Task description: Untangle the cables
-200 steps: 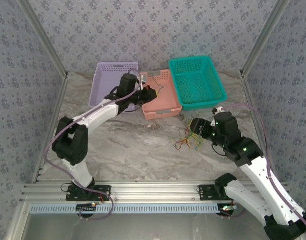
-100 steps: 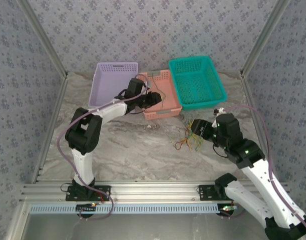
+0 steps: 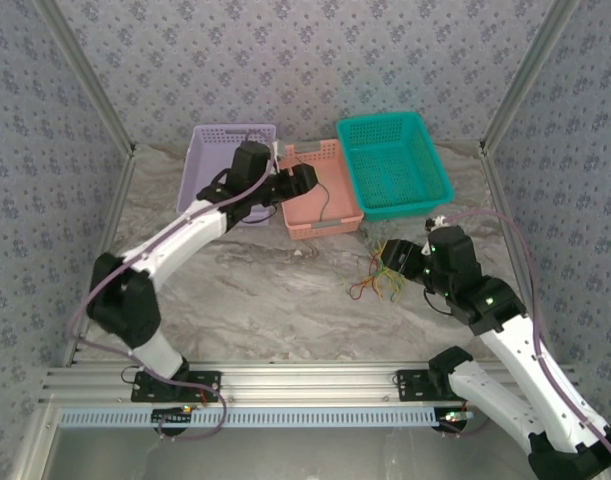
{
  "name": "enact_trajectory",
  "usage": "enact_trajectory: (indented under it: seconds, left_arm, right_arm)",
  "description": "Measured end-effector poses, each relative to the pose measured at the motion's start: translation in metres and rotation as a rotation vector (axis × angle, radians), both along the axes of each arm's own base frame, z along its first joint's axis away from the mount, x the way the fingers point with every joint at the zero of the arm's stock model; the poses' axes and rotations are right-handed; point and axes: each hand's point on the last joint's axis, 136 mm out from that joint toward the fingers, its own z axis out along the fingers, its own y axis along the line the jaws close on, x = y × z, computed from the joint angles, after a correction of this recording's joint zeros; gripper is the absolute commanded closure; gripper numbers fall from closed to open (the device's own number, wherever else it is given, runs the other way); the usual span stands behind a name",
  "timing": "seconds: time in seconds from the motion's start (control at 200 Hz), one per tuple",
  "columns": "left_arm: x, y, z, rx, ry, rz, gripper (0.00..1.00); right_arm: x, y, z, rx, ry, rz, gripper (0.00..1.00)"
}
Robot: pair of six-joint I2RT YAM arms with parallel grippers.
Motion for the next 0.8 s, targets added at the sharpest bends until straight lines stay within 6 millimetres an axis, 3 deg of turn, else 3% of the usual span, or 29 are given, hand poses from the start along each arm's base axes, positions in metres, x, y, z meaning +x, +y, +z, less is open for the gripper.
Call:
enact_trajectory:
  seconds: [0.095,0.175,0.22,0.3,0.38,0.445,0.565,0.685,0.804]
  left_arm:
    - [-0.039,-0.009,0.025,0.011,-0.050,-0.044,0.42]
    - [-0.079,-0.029,0.020,0.044,-0.050,-0.103,0.34]
    - [-0.104,-0.042,0.003,0.073,-0.029,-0.144,0.30]
    - [-0.150,-0.063,-0.049,0.129,0.054,-0.214,0.27]
    - [-0.185,-0.076,-0.106,0.198,0.143,-0.255,0.28]
    - [-0.204,-0.088,-0.141,0.259,0.186,-0.283,0.29]
    - [-0.211,-0.109,-0.169,0.332,0.199,-0.301,0.29]
    - [-0.195,-0.124,-0.164,0.357,0.153,-0.271,0.27]
    - [-0.174,-0.141,-0.157,0.392,0.095,-0.243,0.27]
  right_arm:
    - [-0.002,0.003,-0.036,-0.045,0.102,-0.006,0.39]
    - [-0.007,0.004,-0.072,-0.094,0.198,-0.012,0.36]
    - [-0.010,0.001,-0.091,-0.125,0.248,-0.019,0.35]
    - [-0.011,-0.004,-0.113,-0.172,0.307,-0.035,0.31]
    - [-0.005,-0.006,-0.120,-0.199,0.317,-0.046,0.31]
    - [0.006,-0.009,-0.121,-0.206,0.300,-0.056,0.34]
    - [0.030,-0.022,-0.126,-0.227,0.284,-0.073,0.46]
    - [0.051,-0.028,-0.135,-0.235,0.309,-0.052,0.48]
    - [0.067,-0.022,-0.145,-0.244,0.339,0.022,0.46]
